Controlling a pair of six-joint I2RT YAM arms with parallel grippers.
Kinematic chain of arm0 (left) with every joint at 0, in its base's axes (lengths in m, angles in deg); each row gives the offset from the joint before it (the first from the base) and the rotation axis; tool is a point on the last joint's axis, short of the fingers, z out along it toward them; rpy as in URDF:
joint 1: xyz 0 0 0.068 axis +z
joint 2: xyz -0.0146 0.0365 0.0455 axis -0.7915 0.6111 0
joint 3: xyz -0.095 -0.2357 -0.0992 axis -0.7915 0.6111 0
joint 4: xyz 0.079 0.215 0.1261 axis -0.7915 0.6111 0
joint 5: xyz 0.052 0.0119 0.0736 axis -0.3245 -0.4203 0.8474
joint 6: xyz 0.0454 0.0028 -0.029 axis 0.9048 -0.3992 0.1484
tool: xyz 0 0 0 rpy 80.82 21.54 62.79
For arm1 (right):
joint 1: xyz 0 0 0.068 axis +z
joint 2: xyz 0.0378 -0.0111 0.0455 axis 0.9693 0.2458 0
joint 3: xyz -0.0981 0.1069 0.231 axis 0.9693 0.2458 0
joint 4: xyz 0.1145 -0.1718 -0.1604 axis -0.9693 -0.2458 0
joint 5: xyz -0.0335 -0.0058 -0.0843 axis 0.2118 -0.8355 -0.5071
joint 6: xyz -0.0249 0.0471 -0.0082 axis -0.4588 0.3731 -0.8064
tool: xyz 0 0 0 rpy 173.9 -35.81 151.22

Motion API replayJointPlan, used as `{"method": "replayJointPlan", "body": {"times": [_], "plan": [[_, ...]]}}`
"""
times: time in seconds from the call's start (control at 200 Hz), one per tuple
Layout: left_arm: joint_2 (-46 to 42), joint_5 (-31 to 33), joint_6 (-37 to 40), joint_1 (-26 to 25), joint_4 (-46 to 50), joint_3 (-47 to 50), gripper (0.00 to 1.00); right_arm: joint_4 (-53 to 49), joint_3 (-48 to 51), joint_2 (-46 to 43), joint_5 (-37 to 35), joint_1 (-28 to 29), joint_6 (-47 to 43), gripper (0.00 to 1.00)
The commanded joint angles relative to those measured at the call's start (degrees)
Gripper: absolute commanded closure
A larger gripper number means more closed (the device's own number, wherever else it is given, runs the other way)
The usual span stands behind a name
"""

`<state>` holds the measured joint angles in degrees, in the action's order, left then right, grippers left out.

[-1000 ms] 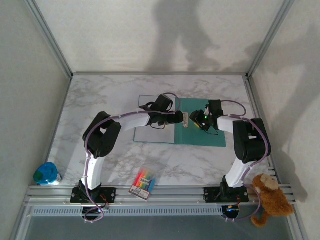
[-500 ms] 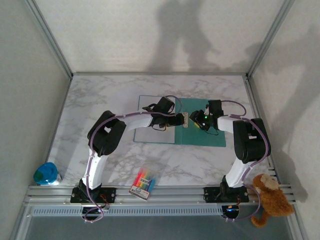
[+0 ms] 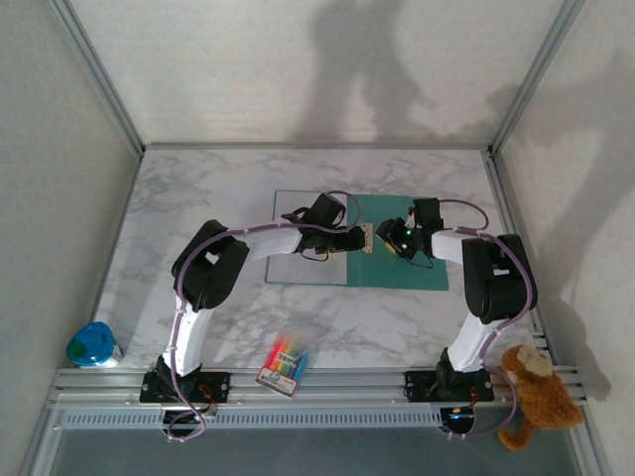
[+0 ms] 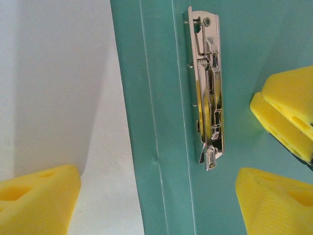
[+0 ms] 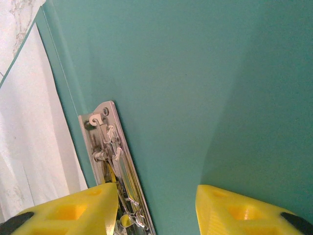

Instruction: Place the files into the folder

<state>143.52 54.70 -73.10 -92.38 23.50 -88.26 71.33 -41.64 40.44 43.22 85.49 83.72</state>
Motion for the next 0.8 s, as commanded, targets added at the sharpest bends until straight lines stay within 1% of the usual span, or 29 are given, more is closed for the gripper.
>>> {"method": "replayJointPlan", "body": {"times": [0.0,0.31,0.381,0.796], "plan": [[-1.53,1.72,1.33,-0.24,4.75,0.9,0.17,-0.32,0.23,1.04,-0.05,-0.29,0.19,0.54],[-1.75,2.85,2.87,0.72,6.92,-0.09,0.17,-0.24,0.23,1.03,0.13,-0.24,0.28,0.54],[-1.71,1.99,2.87,0.72,6.81,-0.46,0.16,-0.12,0.19,1.14,0.33,-0.25,0.41,0.54],[-2.61,-0.87,1.61,-1.85,5.47,-2.84,0.17,0.11,0.19,1.0,0.76,-0.28,0.5,0.54]]}}
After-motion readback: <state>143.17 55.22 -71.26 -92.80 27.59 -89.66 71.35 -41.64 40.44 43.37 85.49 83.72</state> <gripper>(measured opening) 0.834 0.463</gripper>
